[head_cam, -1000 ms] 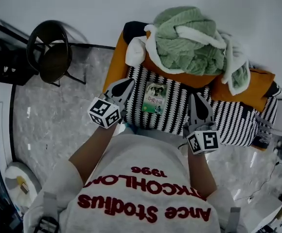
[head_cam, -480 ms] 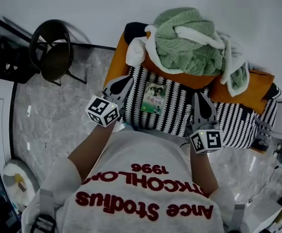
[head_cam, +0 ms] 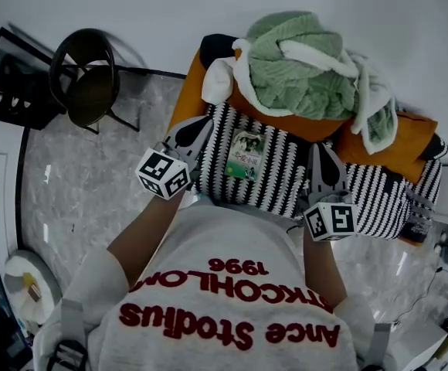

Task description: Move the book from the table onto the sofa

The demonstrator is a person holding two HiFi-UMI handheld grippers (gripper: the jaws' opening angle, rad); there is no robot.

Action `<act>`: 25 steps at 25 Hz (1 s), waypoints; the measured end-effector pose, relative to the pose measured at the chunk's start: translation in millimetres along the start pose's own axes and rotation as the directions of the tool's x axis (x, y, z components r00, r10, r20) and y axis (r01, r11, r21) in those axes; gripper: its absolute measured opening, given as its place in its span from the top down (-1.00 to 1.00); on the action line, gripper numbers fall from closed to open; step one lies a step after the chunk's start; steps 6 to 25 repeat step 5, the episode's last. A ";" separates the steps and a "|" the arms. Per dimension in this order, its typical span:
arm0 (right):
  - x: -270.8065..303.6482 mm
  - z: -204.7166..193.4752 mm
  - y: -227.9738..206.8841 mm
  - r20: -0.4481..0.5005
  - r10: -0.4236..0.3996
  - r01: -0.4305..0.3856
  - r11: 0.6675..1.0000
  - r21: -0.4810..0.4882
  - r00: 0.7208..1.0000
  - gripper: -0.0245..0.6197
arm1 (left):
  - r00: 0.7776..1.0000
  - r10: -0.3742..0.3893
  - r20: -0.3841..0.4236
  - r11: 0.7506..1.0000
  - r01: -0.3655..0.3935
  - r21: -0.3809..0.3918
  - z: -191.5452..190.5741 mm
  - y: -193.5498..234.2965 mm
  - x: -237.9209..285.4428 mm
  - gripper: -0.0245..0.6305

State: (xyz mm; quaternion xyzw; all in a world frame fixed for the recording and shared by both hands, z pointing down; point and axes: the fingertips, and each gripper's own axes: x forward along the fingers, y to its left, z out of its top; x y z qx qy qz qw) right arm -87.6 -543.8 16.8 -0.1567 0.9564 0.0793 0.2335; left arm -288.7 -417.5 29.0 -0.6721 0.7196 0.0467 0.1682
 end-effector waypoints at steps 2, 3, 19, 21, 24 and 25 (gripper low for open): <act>-0.7 -1.9 -0.5 -0.001 0.001 -0.001 1.000 0.002 1.000 0.84 | 1.000 0.004 0.003 1.000 -0.004 0.001 -0.4 -0.6 0.0 0.87; -1.1 -2.8 -1.0 -0.001 0.002 -0.002 1.000 0.002 1.000 0.84 | 1.000 0.006 0.003 1.000 -0.006 0.001 -0.6 -0.9 0.2 0.87; -1.7 -4.6 -2.1 -0.001 0.006 -0.006 1.000 0.001 1.000 0.84 | 1.000 0.010 0.005 1.000 -0.010 0.000 -0.9 -1.6 0.5 0.87; -1.7 -4.6 -2.1 -0.001 0.006 -0.006 1.000 0.001 1.000 0.84 | 1.000 0.010 0.005 1.000 -0.010 0.000 -0.9 -1.6 0.5 0.87; -1.7 -4.6 -2.1 -0.001 0.006 -0.006 1.000 0.001 1.000 0.84 | 1.000 0.010 0.005 1.000 -0.010 0.000 -0.9 -1.6 0.5 0.87; -1.7 -4.6 -2.1 -0.001 0.006 -0.006 1.000 0.001 1.000 0.84 | 1.000 0.010 0.005 1.000 -0.010 0.000 -0.9 -1.6 0.5 0.87</act>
